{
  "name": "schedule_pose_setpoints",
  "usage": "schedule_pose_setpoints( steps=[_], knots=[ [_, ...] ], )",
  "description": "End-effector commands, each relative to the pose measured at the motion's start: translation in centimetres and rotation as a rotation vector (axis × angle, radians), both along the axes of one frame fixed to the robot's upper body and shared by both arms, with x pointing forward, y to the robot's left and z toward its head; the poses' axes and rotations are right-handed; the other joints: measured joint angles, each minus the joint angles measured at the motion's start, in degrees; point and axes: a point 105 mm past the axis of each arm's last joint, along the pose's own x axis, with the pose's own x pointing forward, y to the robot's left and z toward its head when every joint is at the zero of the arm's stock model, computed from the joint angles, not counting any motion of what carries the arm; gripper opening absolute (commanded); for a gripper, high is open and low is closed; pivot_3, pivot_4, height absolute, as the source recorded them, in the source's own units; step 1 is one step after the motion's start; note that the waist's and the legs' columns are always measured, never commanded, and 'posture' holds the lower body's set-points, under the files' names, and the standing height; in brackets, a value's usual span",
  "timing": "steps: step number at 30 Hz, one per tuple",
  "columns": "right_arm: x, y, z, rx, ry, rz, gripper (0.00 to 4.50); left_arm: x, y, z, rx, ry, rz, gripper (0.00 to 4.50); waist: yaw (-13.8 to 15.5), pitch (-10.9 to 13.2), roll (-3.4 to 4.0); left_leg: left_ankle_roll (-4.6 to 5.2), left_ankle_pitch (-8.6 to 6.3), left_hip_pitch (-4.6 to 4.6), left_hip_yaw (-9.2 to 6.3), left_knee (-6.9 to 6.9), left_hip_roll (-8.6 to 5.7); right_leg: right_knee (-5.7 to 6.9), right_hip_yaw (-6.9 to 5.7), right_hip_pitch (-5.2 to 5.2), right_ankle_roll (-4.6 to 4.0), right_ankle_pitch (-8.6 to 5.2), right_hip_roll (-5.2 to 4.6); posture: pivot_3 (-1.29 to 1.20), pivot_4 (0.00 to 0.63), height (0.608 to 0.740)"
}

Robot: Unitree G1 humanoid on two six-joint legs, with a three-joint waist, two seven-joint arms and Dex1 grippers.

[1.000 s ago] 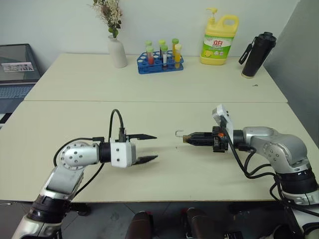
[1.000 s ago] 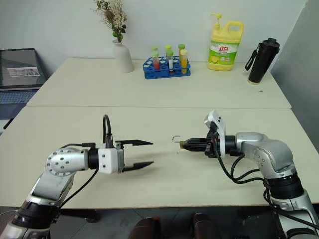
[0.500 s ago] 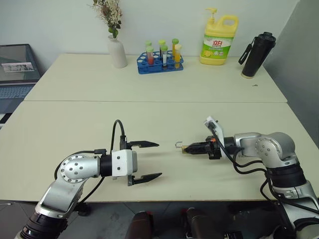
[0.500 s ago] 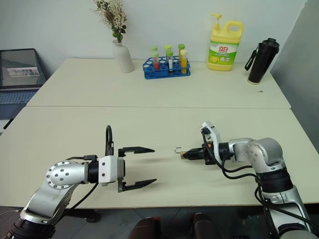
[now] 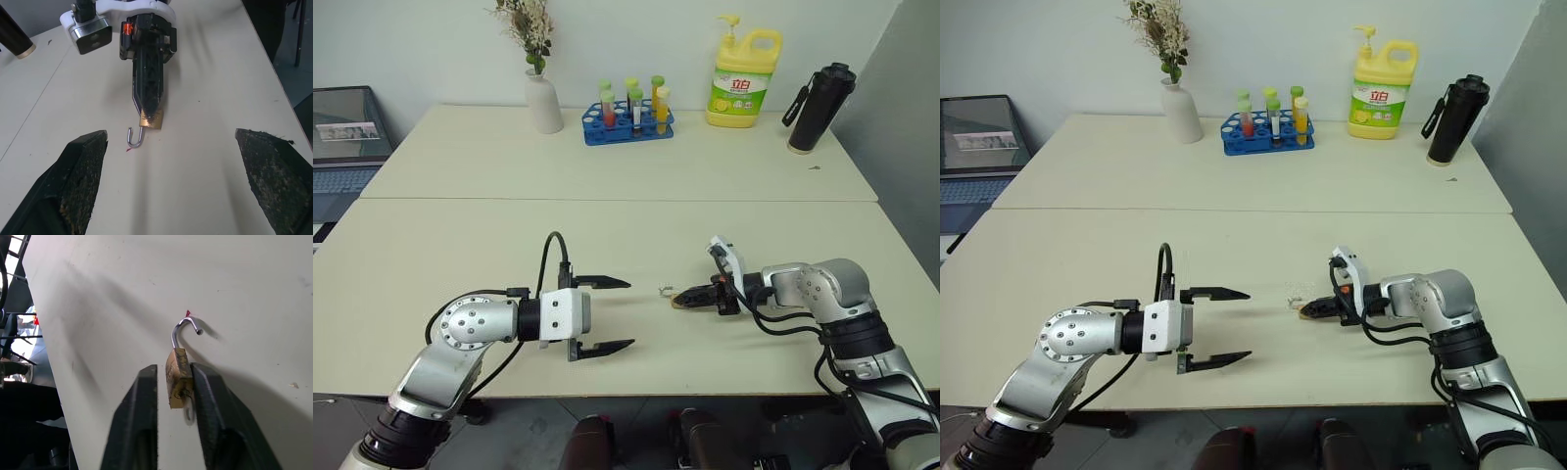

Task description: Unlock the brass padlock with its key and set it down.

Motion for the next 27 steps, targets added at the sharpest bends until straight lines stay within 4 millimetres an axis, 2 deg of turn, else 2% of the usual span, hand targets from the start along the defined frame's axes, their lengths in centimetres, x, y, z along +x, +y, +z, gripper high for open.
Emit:
schedule_pose_setpoints(
  steps=[1,3,6,7,12,18,21,27],
  knots=[
    [0.5,-0.4,0.7,-0.002,-0.044,0.0,2.55,0.1,-0.3,0.5,-0.011,-0.021,-0.01,4.39,-0.01,0.0,0.0,0.0,0.0,0.0,0.0,0.0,0.0,0.0,0.0,0.0,0.0,0.0,0.0,0.0,0.15,0.74],
    [0.5,-1.0,0.7,-0.02,-0.064,-0.001,3.17,0.2,-0.2,0.6,-0.013,-0.019,-0.007,4.39,0.0,0.0,0.0,0.0,0.0,0.01,-0.02,0.0,0.01,0.0,-0.01,0.01,0.0,0.0,0.0,0.0,0.15,0.74],
    [0.7,-2.2,0.7,-0.114,-0.212,0.046,4.28,0.3,0.1,0.6,-0.017,-0.003,0.017,4.39,0.18,-0.01,-0.01,0.0,0.0,0.01,-0.02,0.01,-0.02,0.0,-0.02,0.02,0.01,0.0,0.0,0.0,0.15,0.74],
    [0.9,-2.6,0.9,-0.144,-0.276,0.066,4.45,0.5,0.4,0.6,-0.016,0.007,0.038,4.39,0.19,-0.01,-0.01,0.0,0.0,0.01,-0.03,0.03,-0.05,0.0,-0.04,0.03,0.01,0.0,0.0,0.0,0.15,0.74],
    [0.3,-3.8,2.3,-0.209,-0.509,0.185,4.45,0.7,1.8,-0.2,0.022,0.061,0.124,4.39,0.1,0.0,0.0,0.0,0.0,0.0,0.0,0.01,-0.08,-0.03,-0.01,0.02,0.02,-0.01,-0.02,0.0,0.15,0.74],
    [-2.1,-4.9,4.6,-0.189,-0.702,0.342,4.45,1.2,2.9,0.6,0.003,0.076,0.211,4.39,0.01,0.02,0.0,0.0,0.0,0.01,-0.06,-0.02,0.05,0.0,-0.05,-0.01,0.01,-0.01,0.01,0.0,0.15,0.74],
    [-3.2,-6.0,5.4,-0.212,-0.753,0.409,4.45,0.9,3.3,1.0,0.003,0.104,0.203,4.39,0.09,0.04,0.01,0.0,0.0,0.02,-0.03,0.0,0.02,-0.01,-0.05,0.0,0.01,-0.01,0.0,0.0,0.15,0.74],
    [-3.5,-6.6,5.9,-0.224,-0.774,0.418,4.45,0.7,3.2,1.0,0.011,0.132,0.188,4.39,0.03,0.04,0.0,0.0,0.0,0.06,0.0,0.01,0.03,-0.01,-0.01,0.02,0.01,-0.01,-0.02,0.0,0.15,0.74]
  ],
)
